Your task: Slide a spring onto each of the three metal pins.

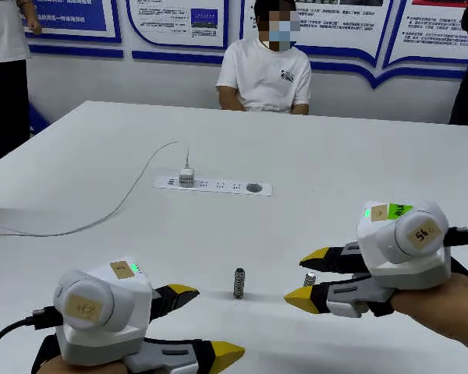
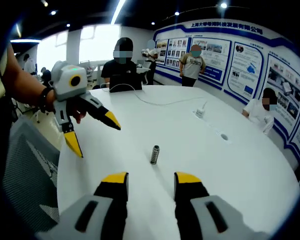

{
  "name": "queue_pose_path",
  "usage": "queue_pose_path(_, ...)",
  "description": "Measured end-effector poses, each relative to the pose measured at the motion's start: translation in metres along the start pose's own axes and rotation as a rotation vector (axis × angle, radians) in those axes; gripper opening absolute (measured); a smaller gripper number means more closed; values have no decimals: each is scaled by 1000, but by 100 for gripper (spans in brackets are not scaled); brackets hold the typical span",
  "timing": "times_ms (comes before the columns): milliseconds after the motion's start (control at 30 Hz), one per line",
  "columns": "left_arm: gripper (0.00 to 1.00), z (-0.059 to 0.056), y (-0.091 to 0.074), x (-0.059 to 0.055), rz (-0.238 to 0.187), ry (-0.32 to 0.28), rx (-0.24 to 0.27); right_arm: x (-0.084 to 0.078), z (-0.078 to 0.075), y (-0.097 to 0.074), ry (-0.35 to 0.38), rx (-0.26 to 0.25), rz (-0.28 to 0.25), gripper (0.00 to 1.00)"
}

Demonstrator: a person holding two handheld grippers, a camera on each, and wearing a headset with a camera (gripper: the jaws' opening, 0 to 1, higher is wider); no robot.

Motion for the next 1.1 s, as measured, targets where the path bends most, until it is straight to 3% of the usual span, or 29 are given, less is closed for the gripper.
queue_pose_path(367, 68, -10, -8, 2, -2, 13, 17, -18, -2, -43, 55, -73, -49, 44)
queue_pose_path(567, 68, -11, -11, 1, -3, 0, 39, -37, -4, -62, 90, -107, -63, 48)
queue_pose_path(1100, 69, -7, -10, -4, -17, -48, 93, -79, -4, -89, 162, -145, -59, 54)
Point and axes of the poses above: the centre of the closed fingertips' face, and the gripper's own axes: y roughly forward along the fingers, z roughly to its left, x roughly out of its top, the point moved 4 cm from there along -y, roughly backward along the fingers, and after that the axes turned 10 degrees about -y, right-handed, at the moved point
